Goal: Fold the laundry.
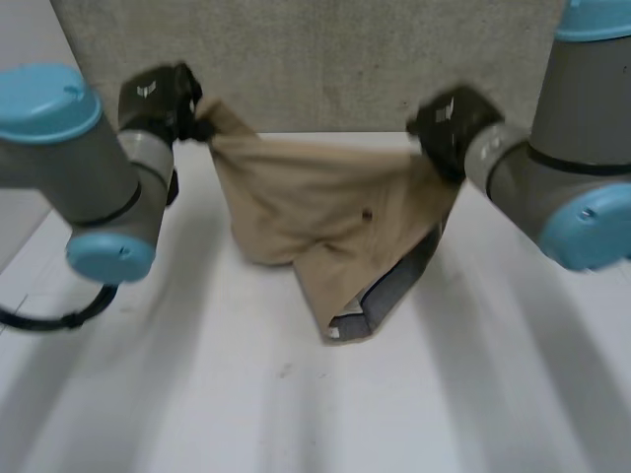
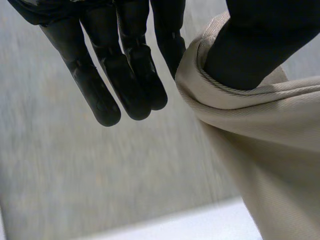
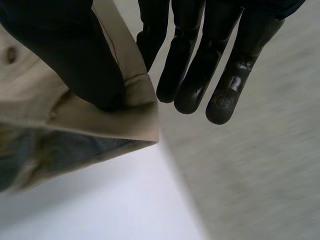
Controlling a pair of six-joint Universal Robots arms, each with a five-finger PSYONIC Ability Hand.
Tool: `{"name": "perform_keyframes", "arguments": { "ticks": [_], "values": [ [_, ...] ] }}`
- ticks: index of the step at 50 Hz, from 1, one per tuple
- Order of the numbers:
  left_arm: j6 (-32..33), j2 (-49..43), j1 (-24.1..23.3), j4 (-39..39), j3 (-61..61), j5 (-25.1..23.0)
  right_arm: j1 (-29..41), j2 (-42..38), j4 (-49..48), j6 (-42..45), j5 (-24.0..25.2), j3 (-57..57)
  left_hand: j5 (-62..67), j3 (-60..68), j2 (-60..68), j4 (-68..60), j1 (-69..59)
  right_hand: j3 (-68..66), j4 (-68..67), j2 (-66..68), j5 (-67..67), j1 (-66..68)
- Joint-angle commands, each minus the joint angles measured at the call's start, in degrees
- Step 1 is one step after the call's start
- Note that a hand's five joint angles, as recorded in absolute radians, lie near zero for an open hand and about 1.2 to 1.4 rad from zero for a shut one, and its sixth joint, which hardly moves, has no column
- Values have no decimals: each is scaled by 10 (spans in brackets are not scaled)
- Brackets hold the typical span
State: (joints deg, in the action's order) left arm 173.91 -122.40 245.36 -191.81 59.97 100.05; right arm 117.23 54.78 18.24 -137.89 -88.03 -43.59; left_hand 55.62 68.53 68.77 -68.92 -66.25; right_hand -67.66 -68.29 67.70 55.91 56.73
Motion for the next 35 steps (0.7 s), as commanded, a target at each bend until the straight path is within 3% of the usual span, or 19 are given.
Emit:
{"name": "perform_keyframes", "arguments": {
  "ticks": [1,6,10,16,22,28,34,35],
  "values": [
    [-4,-16,-8,-110,-134,11,0,-2,-277,-33,-8,89,144,115,112,-111,-137,-123,-117,123,141,233],
    [-2,29,-8,-188,-133,50,2,10,-365,-33,-1,111,144,115,112,-111,-137,-123,-117,123,141,233],
    [-2,58,-10,-204,-102,76,6,16,-356,-34,1,105,144,115,112,-111,-137,-123,-117,123,141,233],
    [-2,107,-20,-204,28,79,12,30,-296,-34,11,45,144,115,112,-111,-137,-123,-117,123,141,233],
    [-6,152,-17,-198,180,79,4,52,-191,-34,34,-110,144,115,112,-111,-137,-123,-117,123,141,233],
    [-6,158,-13,-195,348,74,5,74,-174,-26,81,-303,144,115,112,-111,-137,-123,-117,123,141,233],
    [-5,152,-3,-185,433,74,4,82,-195,-26,138,-466,-120,-149,-151,153,126,-123,-117,123,141,233],
    [-5,152,-3,-176,445,73,4,82,-203,-26,139,-481,-208,-237,-240,241,215,-123,-117,123,141,233]
  ]
}}
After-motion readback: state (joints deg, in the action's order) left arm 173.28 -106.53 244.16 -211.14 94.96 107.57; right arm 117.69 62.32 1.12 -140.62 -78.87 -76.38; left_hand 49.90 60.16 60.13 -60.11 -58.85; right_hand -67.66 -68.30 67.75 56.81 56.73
